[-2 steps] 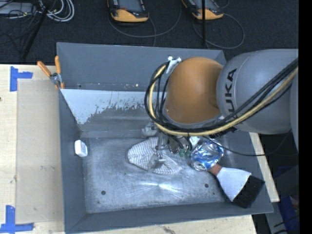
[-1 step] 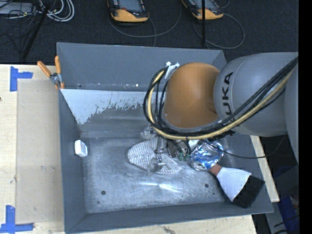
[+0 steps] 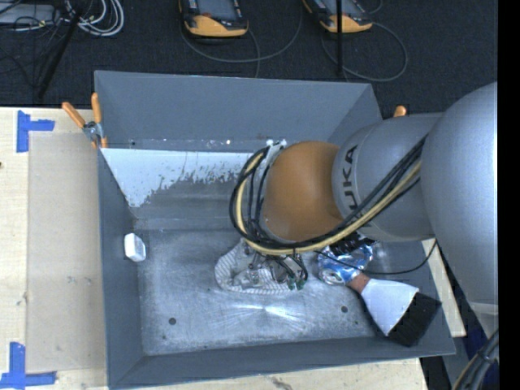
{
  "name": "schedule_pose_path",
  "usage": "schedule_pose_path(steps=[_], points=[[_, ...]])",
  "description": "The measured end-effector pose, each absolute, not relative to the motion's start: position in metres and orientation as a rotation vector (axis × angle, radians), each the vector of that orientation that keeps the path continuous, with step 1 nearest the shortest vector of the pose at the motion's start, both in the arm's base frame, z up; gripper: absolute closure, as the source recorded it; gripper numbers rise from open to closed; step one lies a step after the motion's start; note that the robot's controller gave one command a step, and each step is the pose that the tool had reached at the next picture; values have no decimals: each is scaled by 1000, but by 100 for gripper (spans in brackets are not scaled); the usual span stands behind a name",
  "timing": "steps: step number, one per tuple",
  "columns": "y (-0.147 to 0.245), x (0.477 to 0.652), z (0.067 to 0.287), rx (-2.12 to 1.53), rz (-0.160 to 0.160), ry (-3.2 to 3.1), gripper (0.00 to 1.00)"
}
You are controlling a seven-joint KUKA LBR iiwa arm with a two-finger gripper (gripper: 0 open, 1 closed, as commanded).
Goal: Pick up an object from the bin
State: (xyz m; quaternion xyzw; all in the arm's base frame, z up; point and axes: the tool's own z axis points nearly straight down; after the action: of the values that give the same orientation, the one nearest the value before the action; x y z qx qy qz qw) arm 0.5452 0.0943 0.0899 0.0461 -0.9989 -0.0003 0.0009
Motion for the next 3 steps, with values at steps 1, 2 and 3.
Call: schedule_pose_path(steps=[1, 2, 3], points=[[94, 545, 90, 143, -1, -3137, 100], [93, 548, 134, 130, 1, -3130, 100], [93, 549, 152, 136, -2, -3148, 100]])
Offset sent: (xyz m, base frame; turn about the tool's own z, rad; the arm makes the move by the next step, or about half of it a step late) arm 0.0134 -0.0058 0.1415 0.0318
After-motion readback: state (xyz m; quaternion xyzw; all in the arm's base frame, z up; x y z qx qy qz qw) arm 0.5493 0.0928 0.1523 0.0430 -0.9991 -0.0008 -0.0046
